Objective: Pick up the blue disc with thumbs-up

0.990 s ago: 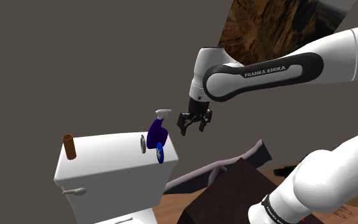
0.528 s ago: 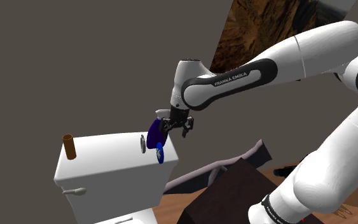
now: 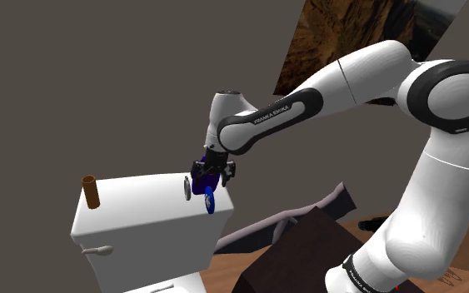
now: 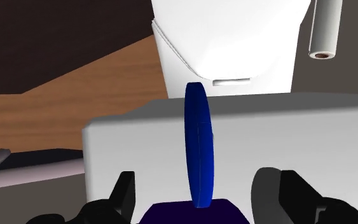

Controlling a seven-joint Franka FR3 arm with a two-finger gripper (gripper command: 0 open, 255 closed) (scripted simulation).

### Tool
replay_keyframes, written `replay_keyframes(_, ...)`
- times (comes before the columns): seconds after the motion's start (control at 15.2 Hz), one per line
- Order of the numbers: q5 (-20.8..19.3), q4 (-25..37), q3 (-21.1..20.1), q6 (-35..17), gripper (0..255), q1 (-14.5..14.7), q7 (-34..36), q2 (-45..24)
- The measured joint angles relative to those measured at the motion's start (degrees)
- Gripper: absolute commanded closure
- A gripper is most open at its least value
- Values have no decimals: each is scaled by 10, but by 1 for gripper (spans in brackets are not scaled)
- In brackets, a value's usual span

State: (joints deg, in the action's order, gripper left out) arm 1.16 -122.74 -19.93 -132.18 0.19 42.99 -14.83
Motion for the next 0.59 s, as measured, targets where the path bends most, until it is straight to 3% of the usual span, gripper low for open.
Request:
replay_keyframes(0.33, -12, 1, 6, -34, 0, 4, 6, -28)
replay_keyframes(0.4, -14, 1, 6, -38, 255, 5, 8, -29)
replay_keyframes(0.59, -15, 1, 5, -42, 255, 7, 11, -30)
